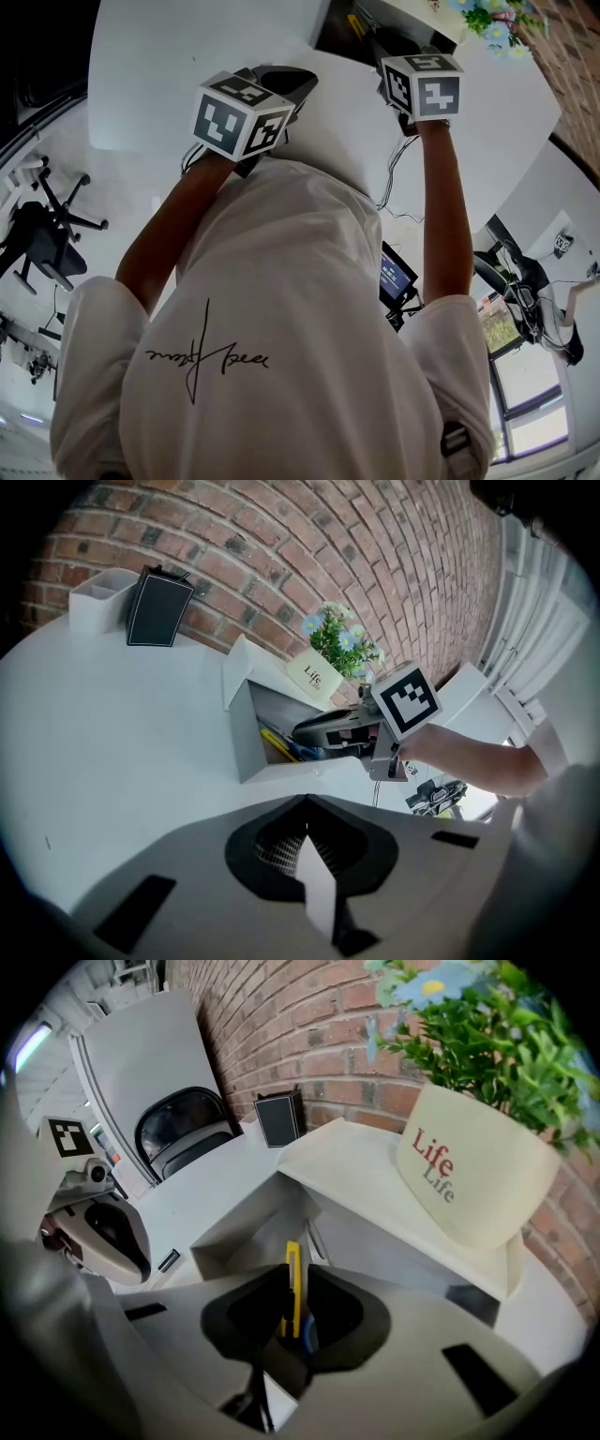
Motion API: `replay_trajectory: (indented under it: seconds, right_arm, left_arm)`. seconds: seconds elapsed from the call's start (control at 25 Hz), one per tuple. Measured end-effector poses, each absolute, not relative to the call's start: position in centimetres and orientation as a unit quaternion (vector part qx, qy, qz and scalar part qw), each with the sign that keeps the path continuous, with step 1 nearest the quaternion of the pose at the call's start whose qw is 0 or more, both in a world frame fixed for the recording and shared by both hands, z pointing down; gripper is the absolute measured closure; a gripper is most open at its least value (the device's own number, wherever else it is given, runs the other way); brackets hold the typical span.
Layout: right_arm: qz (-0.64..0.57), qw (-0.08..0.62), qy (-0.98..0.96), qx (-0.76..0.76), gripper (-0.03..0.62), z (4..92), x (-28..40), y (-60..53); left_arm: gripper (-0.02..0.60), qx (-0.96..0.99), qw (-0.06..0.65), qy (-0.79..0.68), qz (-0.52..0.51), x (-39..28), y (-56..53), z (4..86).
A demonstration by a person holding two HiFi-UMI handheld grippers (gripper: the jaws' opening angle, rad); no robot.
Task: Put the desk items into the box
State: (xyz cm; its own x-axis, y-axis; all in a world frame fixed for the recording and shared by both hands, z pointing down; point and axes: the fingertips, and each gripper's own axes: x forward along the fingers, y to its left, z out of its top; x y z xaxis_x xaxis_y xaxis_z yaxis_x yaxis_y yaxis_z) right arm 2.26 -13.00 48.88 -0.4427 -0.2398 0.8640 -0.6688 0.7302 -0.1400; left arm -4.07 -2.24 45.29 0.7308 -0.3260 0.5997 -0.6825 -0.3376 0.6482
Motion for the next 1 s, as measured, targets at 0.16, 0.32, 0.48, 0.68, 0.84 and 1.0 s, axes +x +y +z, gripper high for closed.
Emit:
replay_trajectory:
  seconds: [0.16, 0.32, 0.48, 0.68, 0.84, 1.0]
  right_arm:
    - [0.23, 0.438, -0.818, 0.294, 0.52, 48.0, 2.5, -13.3]
    - [0.221, 0.433, -0.821, 0.3, 0.523, 47.0, 3.0, -13.2]
    - [0.214, 0.426, -0.824, 0.305, 0.526, 45.9, 3.1, -13.0]
    - [0.211, 0.423, -0.825, 0.31, 0.528, 45.4, 3.7, -12.8]
    - [0.213, 0.416, -0.826, 0.317, 0.533, 44.8, 4.0, -12.3]
    - [0.219, 0.411, -0.823, 0.324, 0.537, 44.6, 4.5, -11.6]
  left_arm:
    - [0.577, 0.801, 0.474, -0.318, 0.181, -4.0, -2.8, 44.8]
    - [0.577, 0.802, 0.471, -0.321, 0.18, -3.9, -3.0, 44.6]
    - [0.577, 0.804, 0.468, -0.321, 0.176, -3.8, -2.9, 44.2]
    - [0.577, 0.807, 0.465, -0.32, 0.174, -3.5, -2.9, 43.8]
    - [0.577, 0.812, 0.458, -0.318, 0.173, -3.3, -2.9, 43.4]
    - [0.577, 0.814, 0.451, -0.323, 0.17, -3.4, -3.2, 43.0]
